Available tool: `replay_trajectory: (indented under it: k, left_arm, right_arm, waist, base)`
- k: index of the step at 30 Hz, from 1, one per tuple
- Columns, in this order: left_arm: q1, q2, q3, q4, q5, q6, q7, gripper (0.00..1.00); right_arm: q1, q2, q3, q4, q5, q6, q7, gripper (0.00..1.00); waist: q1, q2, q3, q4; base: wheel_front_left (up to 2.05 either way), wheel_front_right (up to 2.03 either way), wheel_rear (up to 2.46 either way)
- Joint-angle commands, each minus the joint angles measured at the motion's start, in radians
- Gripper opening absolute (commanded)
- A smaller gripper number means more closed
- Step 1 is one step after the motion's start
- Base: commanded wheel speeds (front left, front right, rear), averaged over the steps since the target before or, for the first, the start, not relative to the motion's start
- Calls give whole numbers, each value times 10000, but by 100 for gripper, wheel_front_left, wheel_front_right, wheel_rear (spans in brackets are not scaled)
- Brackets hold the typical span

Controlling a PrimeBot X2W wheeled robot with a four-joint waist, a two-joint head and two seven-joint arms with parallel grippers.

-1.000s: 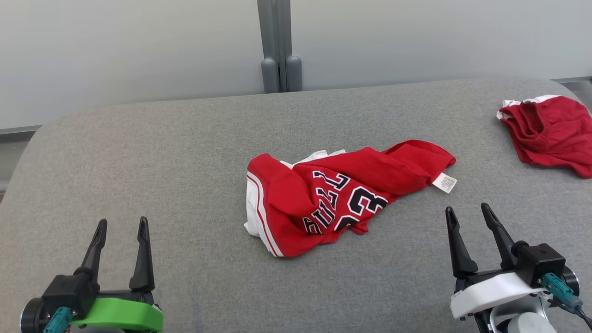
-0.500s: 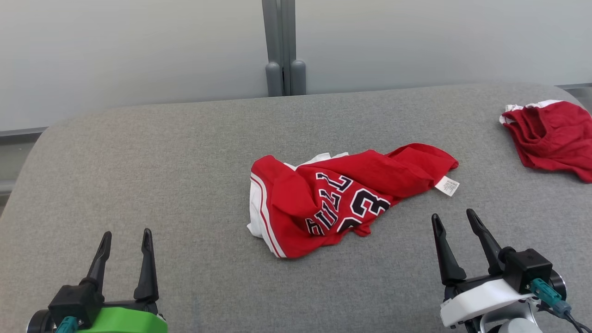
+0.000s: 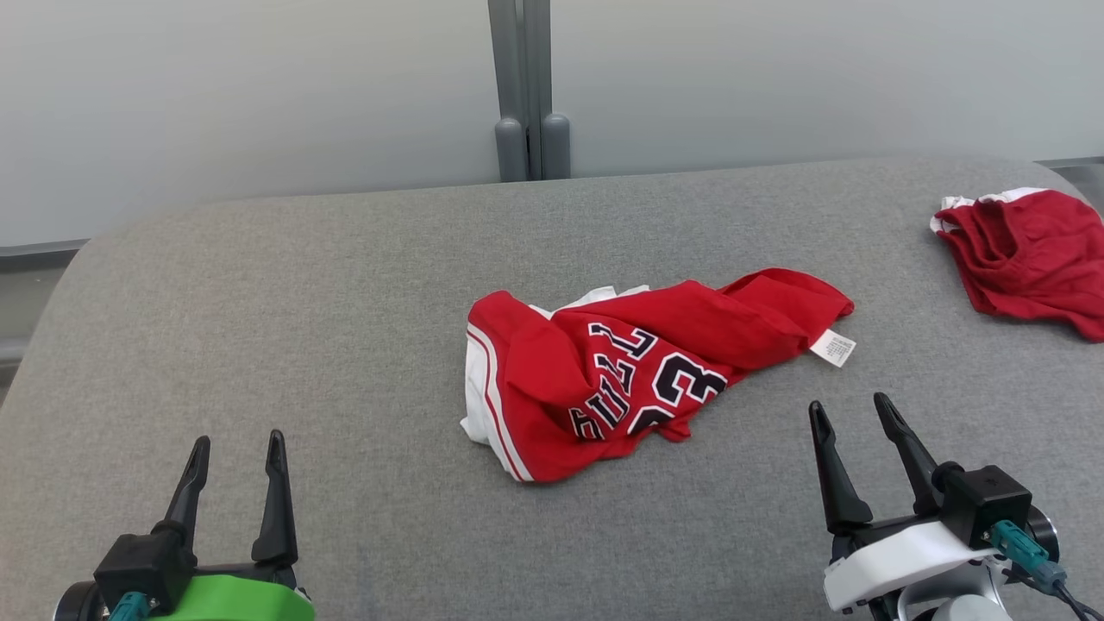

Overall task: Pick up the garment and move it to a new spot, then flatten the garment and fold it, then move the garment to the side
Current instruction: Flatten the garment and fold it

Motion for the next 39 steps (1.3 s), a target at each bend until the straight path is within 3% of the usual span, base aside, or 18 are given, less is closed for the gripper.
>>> replay_trajectory:
  k: [1, 39]
  left_arm:
    - [143, -13, 69, 15, 38, -33, -27, 100]
    - [-90, 19, 63, 210, 47, -81, -27, 100]
  right_arm:
    - [125, -31, -9, 25, 45, -16, -29, 100]
    - [106, -11, -98, 178, 34, -16, -29, 100]
  waist:
    - [0, 0, -10, -5]
    - [0, 0, 13, -124]
  base:
    - [0, 0, 0]
    - [0, 0, 0]
